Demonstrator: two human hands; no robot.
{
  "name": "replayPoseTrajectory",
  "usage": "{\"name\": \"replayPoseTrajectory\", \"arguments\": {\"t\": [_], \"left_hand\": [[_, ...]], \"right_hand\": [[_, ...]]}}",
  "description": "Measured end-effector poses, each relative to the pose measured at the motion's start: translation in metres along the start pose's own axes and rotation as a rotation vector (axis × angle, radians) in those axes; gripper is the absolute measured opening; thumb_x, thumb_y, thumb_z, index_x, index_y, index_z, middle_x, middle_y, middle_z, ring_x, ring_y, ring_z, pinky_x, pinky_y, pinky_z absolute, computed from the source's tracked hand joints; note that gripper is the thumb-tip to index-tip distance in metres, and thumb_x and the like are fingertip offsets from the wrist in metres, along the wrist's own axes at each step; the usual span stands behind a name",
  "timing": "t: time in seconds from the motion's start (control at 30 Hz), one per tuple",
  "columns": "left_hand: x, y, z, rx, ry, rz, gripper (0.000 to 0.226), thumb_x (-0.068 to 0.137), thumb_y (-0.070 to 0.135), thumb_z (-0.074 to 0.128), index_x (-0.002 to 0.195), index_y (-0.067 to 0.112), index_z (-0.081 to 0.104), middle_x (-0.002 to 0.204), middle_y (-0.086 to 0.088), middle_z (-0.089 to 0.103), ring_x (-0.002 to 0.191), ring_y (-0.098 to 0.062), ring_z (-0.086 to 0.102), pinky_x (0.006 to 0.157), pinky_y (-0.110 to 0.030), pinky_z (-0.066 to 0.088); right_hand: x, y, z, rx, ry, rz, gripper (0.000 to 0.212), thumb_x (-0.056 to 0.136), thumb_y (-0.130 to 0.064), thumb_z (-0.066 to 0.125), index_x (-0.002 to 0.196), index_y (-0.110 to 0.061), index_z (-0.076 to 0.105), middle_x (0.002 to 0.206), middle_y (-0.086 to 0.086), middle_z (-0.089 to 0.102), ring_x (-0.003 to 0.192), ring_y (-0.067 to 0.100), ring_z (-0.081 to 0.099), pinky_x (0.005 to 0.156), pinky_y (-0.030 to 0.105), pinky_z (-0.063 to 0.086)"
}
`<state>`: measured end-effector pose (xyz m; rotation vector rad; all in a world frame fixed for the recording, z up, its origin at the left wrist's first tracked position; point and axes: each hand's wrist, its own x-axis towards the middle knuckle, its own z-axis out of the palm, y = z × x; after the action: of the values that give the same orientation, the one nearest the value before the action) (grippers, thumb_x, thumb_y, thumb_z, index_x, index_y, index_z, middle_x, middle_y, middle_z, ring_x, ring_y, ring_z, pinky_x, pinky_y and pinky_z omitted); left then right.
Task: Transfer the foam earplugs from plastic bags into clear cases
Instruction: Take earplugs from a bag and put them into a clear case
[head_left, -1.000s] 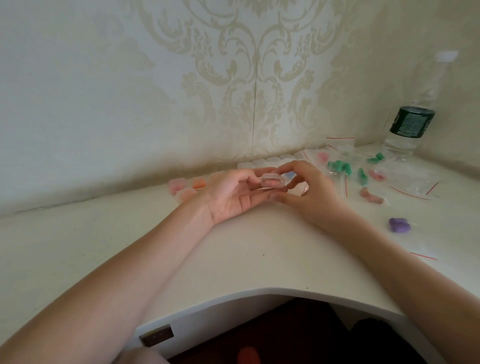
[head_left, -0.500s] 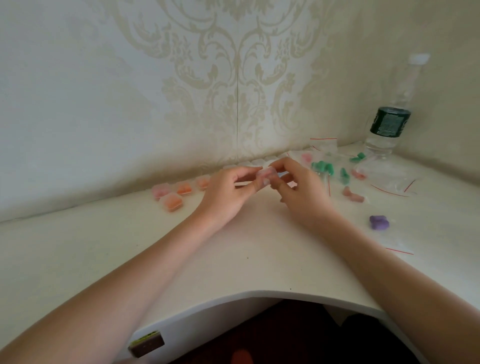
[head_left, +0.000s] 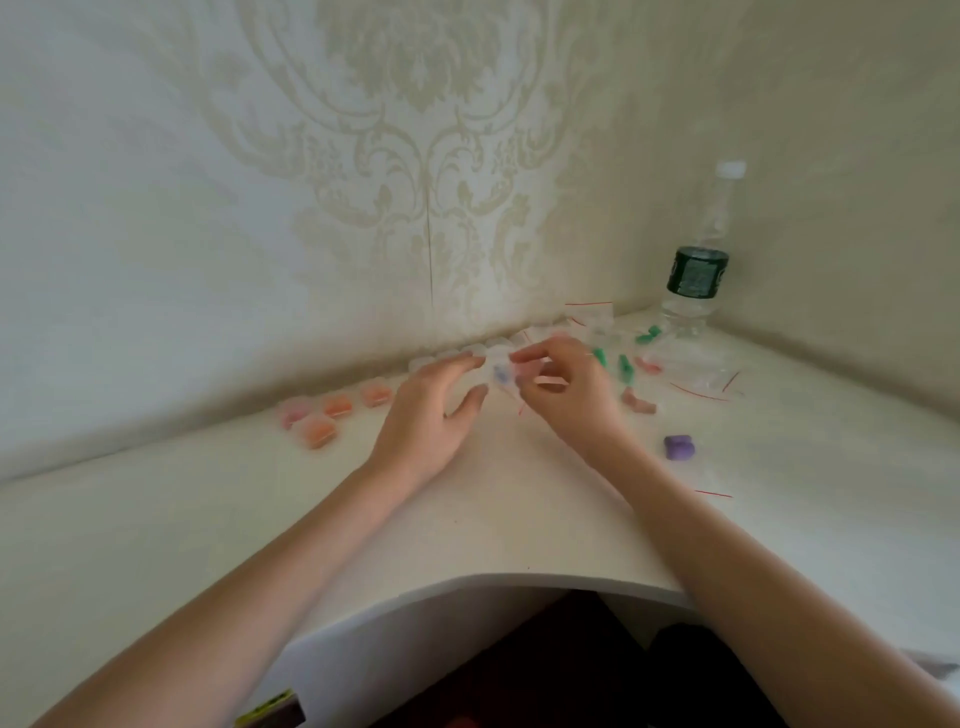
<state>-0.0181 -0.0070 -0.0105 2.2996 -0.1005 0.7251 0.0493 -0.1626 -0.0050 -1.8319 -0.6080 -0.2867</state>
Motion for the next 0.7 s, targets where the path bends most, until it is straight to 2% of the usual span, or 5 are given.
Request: {"name": "replayPoseTrajectory", "arguments": {"t": [0.1,0.2,0.3,0.47,0.7], "left_hand": [[-0.006,0.010,-0.014,-0.629,-0.043,-0.341,0.023,0.093,0.034,0.058,0.106,0.018,0.069,0.106,-0.001,0.072,0.096,-0.018,0.069,0.087,-0.030,0.055],[-0.012,0.002,-0.026,-0.738,-0.026,-0.503,0.043,0.081,0.029,0.073,0.116,0.006,0.063,0.098,-0.008,0.073,0.089,-0.018,0.071,0.078,-0.026,0.057],[-0.016,-0.013,-0.044,-0.472,0.071,-0.470,0.039,0.079,0.030,0.077,0.112,0.013,0.065,0.088,-0.003,0.073,0.083,-0.018,0.070,0.084,-0.033,0.056],[-0.028,-0.050,-0.069,0.271,0.029,-0.049,0.024,0.081,0.039,0.065,0.101,0.026,0.065,0.088,0.014,0.068,0.084,-0.013,0.066,0.084,-0.036,0.051],[-0.025,-0.043,-0.058,0.743,0.048,-0.011,0.047,0.070,0.045,0.040,0.096,0.019,0.068,0.091,-0.003,0.064,0.092,-0.033,0.053,0.076,-0.039,0.045]], "right_hand": [[-0.002,-0.017,0.020,0.033,-0.162,-0.108,0.025,0.080,0.000,0.068,0.090,-0.021,0.059,0.092,-0.005,0.062,0.086,0.014,0.067,0.078,0.023,0.055],[-0.003,-0.029,0.037,0.133,-0.265,-0.099,0.028,0.081,-0.003,0.071,0.092,-0.019,0.051,0.094,-0.006,0.059,0.089,0.021,0.068,0.081,0.029,0.057],[0.003,-0.026,0.039,-0.067,-0.338,-0.158,0.036,0.079,-0.018,0.077,0.107,-0.013,0.055,0.106,-0.005,0.062,0.106,0.015,0.062,0.093,0.026,0.048],[0.018,-0.004,0.009,-0.719,-0.202,-0.012,0.046,0.089,-0.048,0.058,0.131,-0.031,0.054,0.130,-0.005,0.058,0.124,0.018,0.047,0.099,0.032,0.031],[0.017,0.003,0.015,-0.836,-0.201,-0.140,0.024,0.095,-0.036,0.052,0.104,-0.026,0.072,0.119,-0.003,0.063,0.119,0.020,0.046,0.091,0.033,0.031]]}}
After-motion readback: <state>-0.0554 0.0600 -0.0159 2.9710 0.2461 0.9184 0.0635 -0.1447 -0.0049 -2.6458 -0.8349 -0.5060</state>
